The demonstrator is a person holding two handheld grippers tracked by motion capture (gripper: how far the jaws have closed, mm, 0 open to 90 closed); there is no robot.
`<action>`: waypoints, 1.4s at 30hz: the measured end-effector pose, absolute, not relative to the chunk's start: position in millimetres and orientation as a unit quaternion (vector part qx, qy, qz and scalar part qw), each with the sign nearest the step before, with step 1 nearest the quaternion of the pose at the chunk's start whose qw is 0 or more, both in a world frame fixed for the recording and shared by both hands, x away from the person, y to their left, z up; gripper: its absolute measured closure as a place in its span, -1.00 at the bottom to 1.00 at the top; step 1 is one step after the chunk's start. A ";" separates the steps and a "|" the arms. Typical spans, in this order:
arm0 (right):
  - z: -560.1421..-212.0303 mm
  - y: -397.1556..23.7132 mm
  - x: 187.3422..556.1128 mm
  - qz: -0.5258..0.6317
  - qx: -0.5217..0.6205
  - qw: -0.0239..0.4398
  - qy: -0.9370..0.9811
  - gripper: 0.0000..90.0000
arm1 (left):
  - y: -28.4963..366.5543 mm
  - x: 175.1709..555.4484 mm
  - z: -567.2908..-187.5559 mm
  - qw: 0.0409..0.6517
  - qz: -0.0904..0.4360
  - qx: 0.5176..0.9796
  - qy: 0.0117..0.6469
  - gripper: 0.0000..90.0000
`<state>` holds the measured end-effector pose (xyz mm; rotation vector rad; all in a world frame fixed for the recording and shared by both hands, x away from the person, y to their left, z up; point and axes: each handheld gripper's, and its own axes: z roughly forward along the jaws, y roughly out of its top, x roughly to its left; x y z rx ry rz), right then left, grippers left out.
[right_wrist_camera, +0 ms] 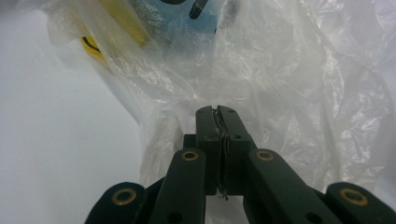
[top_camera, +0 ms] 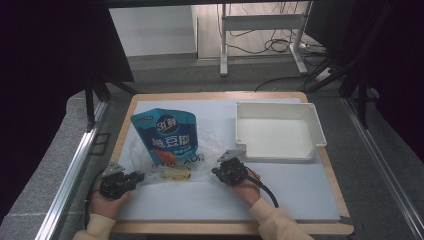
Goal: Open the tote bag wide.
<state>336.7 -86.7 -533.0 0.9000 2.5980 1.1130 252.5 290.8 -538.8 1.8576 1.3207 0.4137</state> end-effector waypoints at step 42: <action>-533.6 -86.1 336.4 0.372 0.301 0.095 0.873 0.94 | 288.5 341.4 -506.2 0.420 0.164 0.726 0.519 1.00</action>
